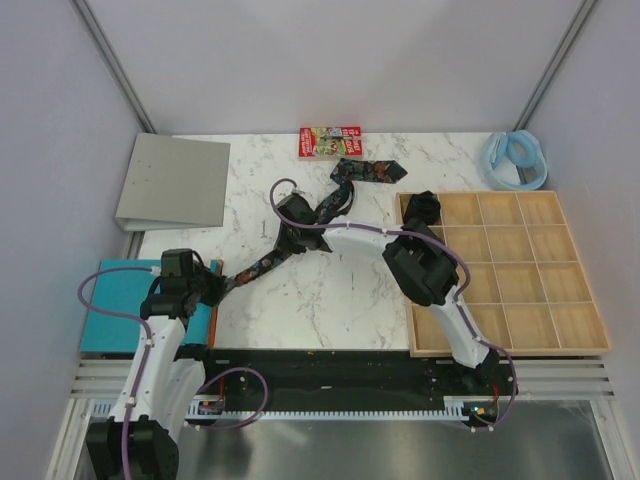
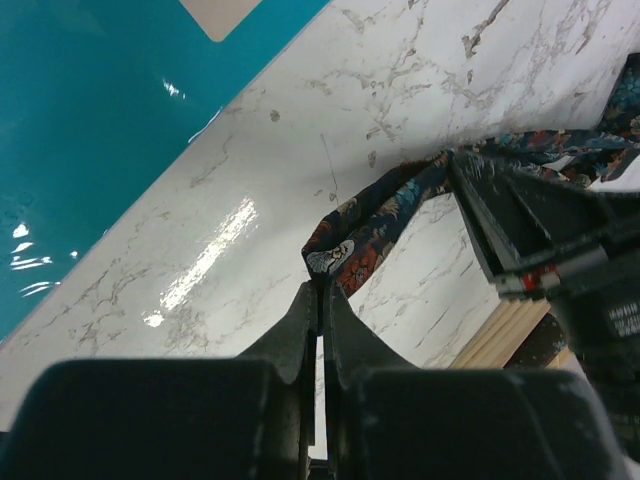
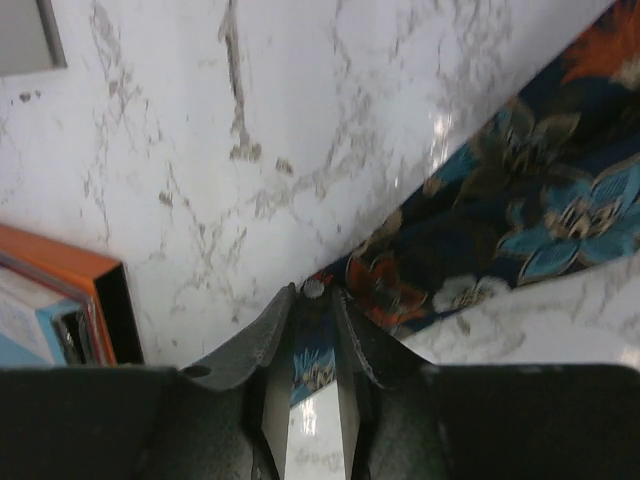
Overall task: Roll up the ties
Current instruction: Move the tie to the center of the board, then flatten out the tie at the center of the board.
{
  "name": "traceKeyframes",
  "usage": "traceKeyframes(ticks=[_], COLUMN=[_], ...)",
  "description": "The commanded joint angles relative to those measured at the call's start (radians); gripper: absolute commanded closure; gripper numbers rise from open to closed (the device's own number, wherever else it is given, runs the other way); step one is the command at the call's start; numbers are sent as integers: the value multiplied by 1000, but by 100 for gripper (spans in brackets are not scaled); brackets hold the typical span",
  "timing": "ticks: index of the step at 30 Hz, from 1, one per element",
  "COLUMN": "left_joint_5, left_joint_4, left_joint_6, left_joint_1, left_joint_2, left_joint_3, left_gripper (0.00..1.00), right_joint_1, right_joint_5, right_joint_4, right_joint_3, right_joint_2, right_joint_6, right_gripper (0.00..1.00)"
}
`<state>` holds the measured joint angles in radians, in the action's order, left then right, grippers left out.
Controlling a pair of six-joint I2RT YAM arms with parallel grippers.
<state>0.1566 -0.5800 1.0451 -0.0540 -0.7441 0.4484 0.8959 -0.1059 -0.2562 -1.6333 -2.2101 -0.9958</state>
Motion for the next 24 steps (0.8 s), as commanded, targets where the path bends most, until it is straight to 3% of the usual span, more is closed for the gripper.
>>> traceKeyframes(ticks=[1,5,8,10,15,19,24], left_joint_5=[-14,-12,15,32,60,54,57], left_joint_4=[-76,-118,-123,-124,-123,-127,-141], left_joint_6=[-34,-34,-25,-17,0,-34,-74], left_joint_1=[-12,-14,-10,-10,-12,-12,-12], left_joint_2=[58,116,140,149,195,201,192], left_joint_3=[12,9,4,-2,-11,27,78], left_gripper=[98,98,98,98,98,98,98], right_joint_1=[-61,-126,-178,-219,-343,-399,-414], right_joint_5=[18,37,74,63,-14,-28,-52], right_joint_4=[-69,-233,-268,-268,-264,-259,-242], right_joint_3=[-169,-515,-625,-607,-420,-269,-221], right_joint_2=[-130,-287,-289,-209,2,69,70], right_joint_6=[91,192,247,261,258,281,316], right_gripper=[71,69,65,61,37,27,16])
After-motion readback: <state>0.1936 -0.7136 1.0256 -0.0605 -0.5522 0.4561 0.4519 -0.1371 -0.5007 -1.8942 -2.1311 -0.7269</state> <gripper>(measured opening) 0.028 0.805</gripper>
